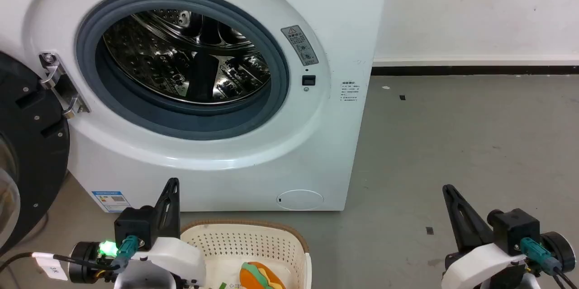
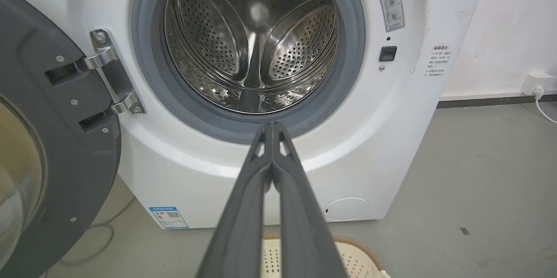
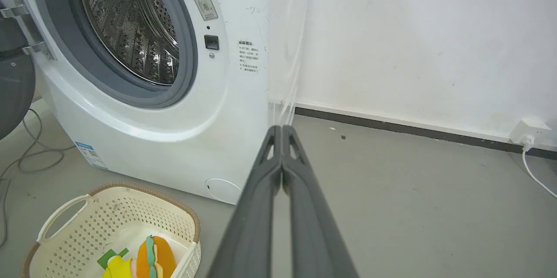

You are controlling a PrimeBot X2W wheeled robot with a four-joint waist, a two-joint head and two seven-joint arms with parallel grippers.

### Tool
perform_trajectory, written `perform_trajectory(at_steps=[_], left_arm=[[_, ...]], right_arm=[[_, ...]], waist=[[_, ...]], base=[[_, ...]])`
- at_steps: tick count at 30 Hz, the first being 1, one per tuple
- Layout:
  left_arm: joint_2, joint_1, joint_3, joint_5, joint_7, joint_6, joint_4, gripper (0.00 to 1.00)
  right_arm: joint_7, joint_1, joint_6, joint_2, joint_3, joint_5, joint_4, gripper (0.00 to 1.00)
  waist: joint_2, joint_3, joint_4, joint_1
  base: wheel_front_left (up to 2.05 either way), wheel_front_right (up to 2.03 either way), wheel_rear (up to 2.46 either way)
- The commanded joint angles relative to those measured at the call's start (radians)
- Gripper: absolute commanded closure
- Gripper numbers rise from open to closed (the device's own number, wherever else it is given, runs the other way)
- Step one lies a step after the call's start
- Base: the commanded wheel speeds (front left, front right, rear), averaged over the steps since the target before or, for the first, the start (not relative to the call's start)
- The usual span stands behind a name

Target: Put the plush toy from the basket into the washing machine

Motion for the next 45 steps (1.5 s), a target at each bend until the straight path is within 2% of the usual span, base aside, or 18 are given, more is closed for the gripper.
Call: perform_trajectory(at_steps=[1,24,25,38,45], left_arm=[[0.0,0.014,-0.001,0.002,0.0,0.002,-0.005,1.0],[0.0,0.014,-0.001,0.002,0.0,0.002,-0.005,1.0],[0.0,0.014,-0.001,0.002,0.0,0.002,-0.005,0.0],[0.0,-0.01,-0.01,-0.007,-0.022,0.021,0.01,0.0],[0.001,-0.035,-0.022,-0.01,-0.037,0.017,0.04,0.0]], right_arm=[[0.002,-0.013,0.001,0.0,0.0,-0.008,0.002,1.0],[0.002,-0.013,0.001,0.0,0.0,-0.008,0.002,1.0],[0.002,-0.013,0.001,0.0,0.0,-0.008,0.002,0.0],[-0.022,-0.002,0.0,0.0,-0.019,0.032,-0.015,0.0],[-0.037,-0.008,0.0,0.0,-0.031,0.057,-0.029,0.0]], waist=[[0.0,0.0,0.0,0.0],[0.0,0.0,0.0,0.0],[0.0,0.0,0.0,0.0],[0.0,0.005,0.0,0.0],[0.0,0.017,-0.001,0.0]], base=[[0.0,0.0,0.0],[0.0,0.0,0.0],[0.0,0.0,0.0],[0.0,0.0,0.0],[0.0,0.0,0.0]])
